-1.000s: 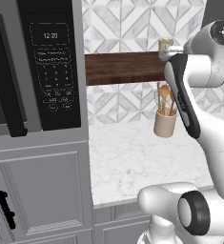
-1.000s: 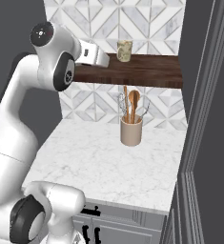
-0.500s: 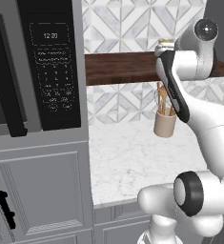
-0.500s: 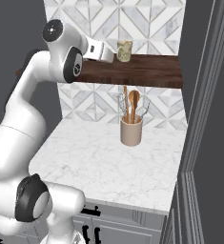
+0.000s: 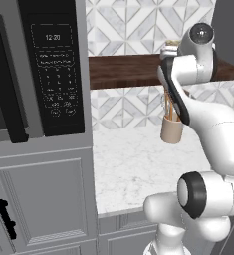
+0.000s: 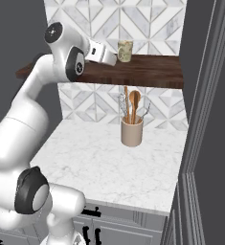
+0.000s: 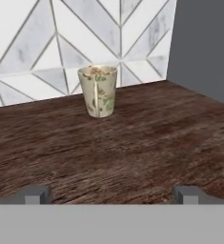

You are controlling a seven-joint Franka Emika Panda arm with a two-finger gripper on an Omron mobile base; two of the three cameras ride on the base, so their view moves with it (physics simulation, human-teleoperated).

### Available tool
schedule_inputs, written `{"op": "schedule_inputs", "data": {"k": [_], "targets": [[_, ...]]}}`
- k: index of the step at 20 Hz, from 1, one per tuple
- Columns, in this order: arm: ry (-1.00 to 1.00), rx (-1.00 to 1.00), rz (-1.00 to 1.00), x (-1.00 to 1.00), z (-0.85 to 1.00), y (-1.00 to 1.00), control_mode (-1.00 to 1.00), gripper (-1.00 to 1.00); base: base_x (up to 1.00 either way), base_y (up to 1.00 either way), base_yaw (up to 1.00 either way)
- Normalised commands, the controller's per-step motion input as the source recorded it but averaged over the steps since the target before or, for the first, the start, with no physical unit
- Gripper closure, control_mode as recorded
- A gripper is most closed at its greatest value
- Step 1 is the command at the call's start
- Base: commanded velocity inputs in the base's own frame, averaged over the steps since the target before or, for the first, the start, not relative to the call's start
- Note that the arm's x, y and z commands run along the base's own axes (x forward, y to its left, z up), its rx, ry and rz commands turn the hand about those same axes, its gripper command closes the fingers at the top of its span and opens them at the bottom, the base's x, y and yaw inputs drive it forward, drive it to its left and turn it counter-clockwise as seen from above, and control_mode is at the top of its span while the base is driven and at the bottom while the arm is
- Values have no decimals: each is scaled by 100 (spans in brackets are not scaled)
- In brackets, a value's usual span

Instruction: Gather all objects into one cabinet and sort the glasses and bowls to opposite sides.

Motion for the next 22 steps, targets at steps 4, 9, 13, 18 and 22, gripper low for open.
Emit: {"op": "schedule_inputs", "data": {"k": [4,9,13,18,22], "targets": [[0,0,0,27,-10,0,-100,-100,0,0,0],[0,2,0,35,0,-1,-100,-100,0,0,0],[1,2,0,43,0,0,-100,-100,0,0,0],[2,4,0,42,1,-3,-100,-100,0,0,0],[1,6,0,35,1,-15,-100,-100,0,0,0]]}}
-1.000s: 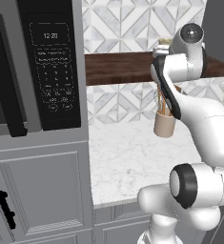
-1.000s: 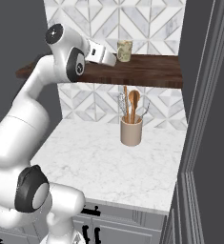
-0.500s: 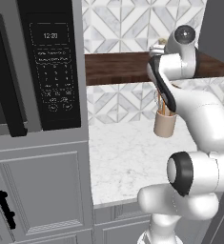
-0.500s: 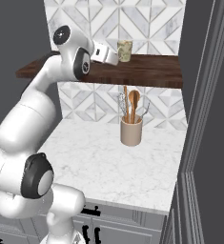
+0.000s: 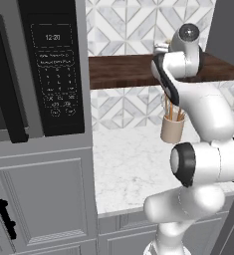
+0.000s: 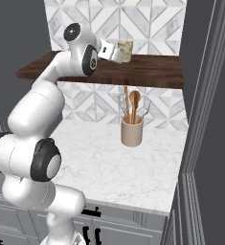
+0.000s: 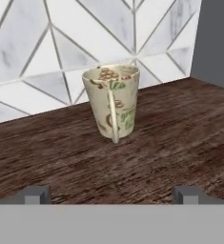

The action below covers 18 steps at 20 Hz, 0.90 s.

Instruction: Gather all objects into one cabinet and sort the glasses and bowls to opposite sides.

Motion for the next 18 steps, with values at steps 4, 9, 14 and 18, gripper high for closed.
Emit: {"op": "schedule_inputs", "data": {"k": [4,9,14,18], "targets": [[0,7,0,34,0,-21,-100,-100,0,0,0],[0,2,0,32,0,-8,-100,-100,0,0,0],[0,0,0,24,0,0,-100,-100,0,0,0],[0,0,0,18,0,-5,-100,-100,0,0,0]]}}
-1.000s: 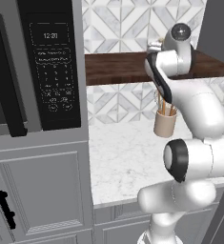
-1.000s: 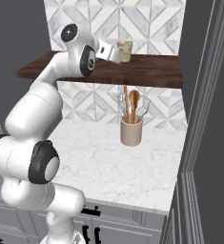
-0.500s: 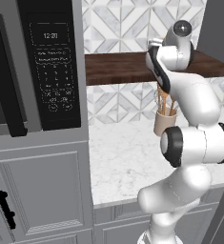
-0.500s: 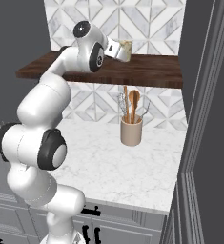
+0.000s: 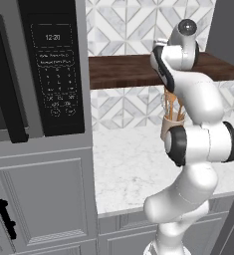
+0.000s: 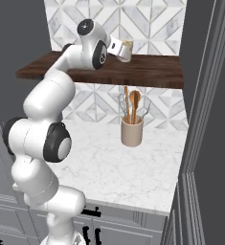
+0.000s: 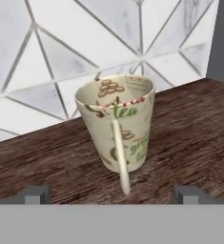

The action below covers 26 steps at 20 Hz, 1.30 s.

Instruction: Gather all objects into one cabinet and sort the glasses and bowls to opposite sides.

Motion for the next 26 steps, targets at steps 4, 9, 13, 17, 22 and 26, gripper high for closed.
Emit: {"op": "schedule_inputs", "data": {"k": [4,9,13,17,22,26], "targets": [[0,0,0,17,0,-18,-100,-100,0,0,0],[0,0,0,22,0,-10,-100,-100,0,0,0],[0,0,0,23,0,0,-100,-100,0,0,0],[0,0,0,20,0,0,-100,-100,0,0,0],[0,0,0,0,0,0,-100,-100,0,0,0],[0,0,0,0,0,0,-100,-100,0,0,0]]}}
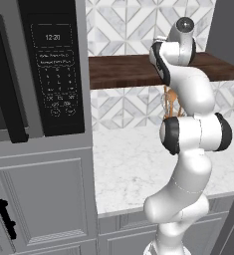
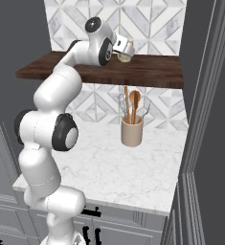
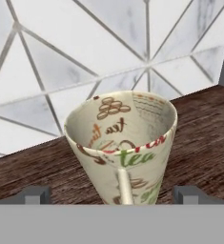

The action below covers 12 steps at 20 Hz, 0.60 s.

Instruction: Gather all objects into one cabinet and sort the glasses and bowls to opposite sides.

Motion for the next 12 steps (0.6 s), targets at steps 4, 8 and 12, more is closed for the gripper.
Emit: {"op": "schedule_inputs", "data": {"k": [4,8,12], "targets": [[0,0,0,0,0,0,-100,-100,0,0,0],[0,0,0,0,0,0,-100,100,0,0,0],[0,0,0,0,0,0,-100,100,0,0,0]]}}
